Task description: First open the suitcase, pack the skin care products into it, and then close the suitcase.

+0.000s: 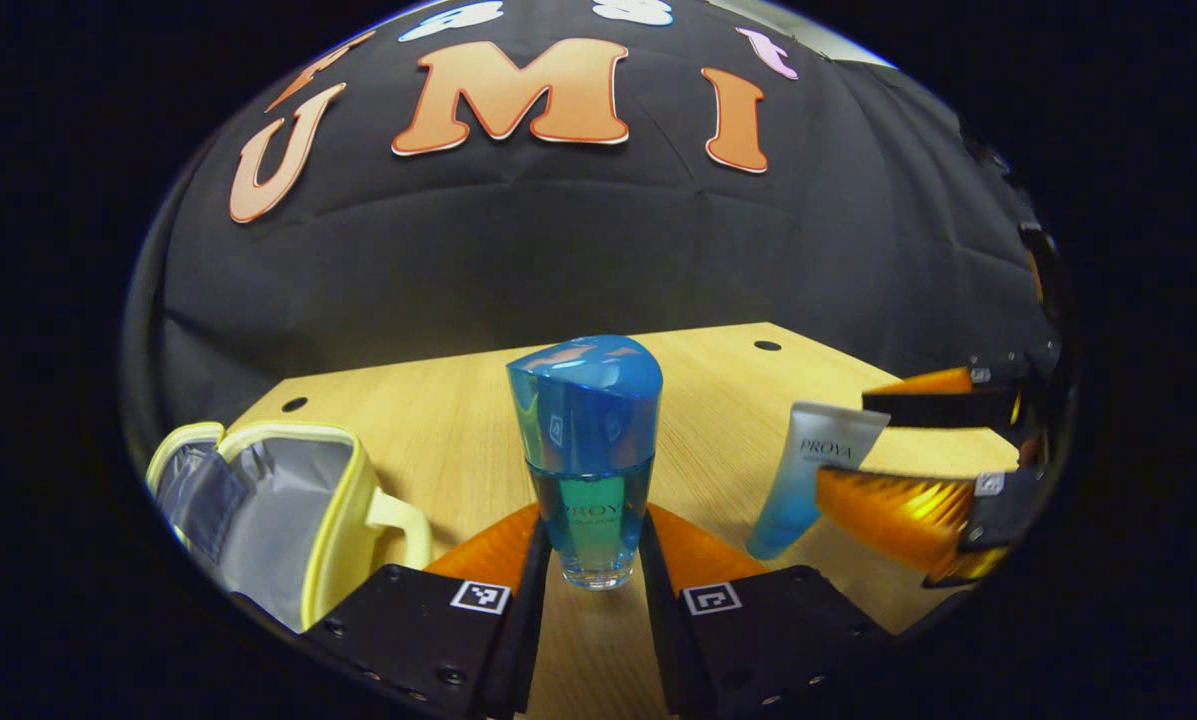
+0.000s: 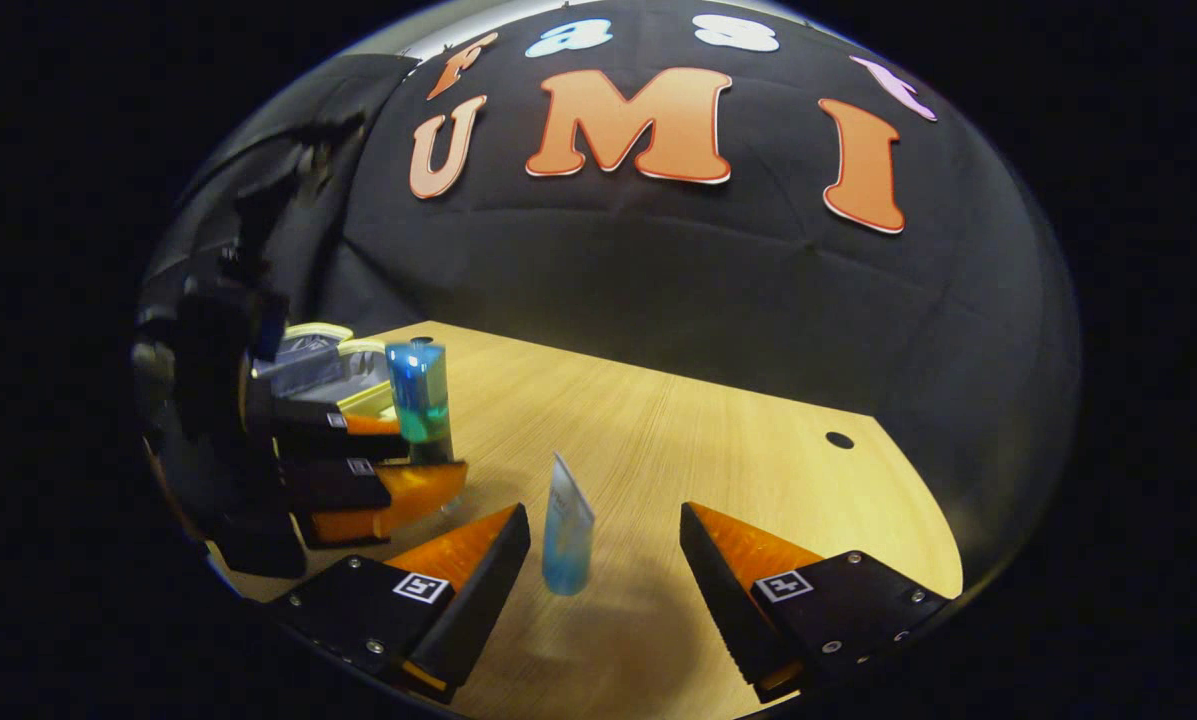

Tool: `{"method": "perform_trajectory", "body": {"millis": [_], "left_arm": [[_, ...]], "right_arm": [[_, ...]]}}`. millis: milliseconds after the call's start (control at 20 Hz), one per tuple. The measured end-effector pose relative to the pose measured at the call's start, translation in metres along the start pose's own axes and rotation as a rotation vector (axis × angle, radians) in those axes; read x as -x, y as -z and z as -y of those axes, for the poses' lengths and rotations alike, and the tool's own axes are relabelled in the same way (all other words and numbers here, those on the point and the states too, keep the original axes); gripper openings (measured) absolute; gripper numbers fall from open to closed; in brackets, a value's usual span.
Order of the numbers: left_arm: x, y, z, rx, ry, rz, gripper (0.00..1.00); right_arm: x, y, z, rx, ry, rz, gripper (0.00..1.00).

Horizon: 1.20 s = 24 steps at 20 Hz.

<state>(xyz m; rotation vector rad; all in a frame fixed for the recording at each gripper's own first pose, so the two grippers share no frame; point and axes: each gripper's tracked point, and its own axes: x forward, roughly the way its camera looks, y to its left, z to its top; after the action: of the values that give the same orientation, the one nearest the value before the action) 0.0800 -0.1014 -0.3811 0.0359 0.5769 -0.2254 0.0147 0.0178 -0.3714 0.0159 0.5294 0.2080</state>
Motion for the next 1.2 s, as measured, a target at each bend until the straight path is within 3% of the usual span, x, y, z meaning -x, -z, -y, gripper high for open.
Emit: {"method": "perform_trajectory", "body": {"millis": [250, 450, 550, 650, 750, 1200], "left_arm": [[0.016, -0.033, -0.022, -0.010, -0.026, 0.051, 0.48], [0.025, -0.048, -0.037, 0.003, -0.048, 0.066, 0.48], [0.030, -0.054, -0.042, 0.003, -0.056, 0.069, 0.48], [0.036, -0.061, -0.051, -0.005, -0.066, 0.075, 0.48], [0.042, -0.068, -0.058, -0.008, -0.077, 0.078, 0.48], [0.092, -0.124, -0.128, 0.020, -0.163, 0.106, 0.48]], "right_arm": [[-0.027, 0.031, -0.014, -0.059, -0.048, -0.071, 0.88], [-0.037, 0.047, -0.023, -0.097, -0.080, -0.123, 0.66], [-0.038, 0.045, -0.022, -0.113, -0.071, -0.130, 0.46], [-0.035, 0.039, -0.025, -0.134, -0.079, -0.141, 0.48], [-0.030, 0.024, -0.026, -0.135, -0.082, -0.135, 0.43], [0.007, -0.097, -0.069, -0.080, -0.159, -0.025, 0.42]]}}
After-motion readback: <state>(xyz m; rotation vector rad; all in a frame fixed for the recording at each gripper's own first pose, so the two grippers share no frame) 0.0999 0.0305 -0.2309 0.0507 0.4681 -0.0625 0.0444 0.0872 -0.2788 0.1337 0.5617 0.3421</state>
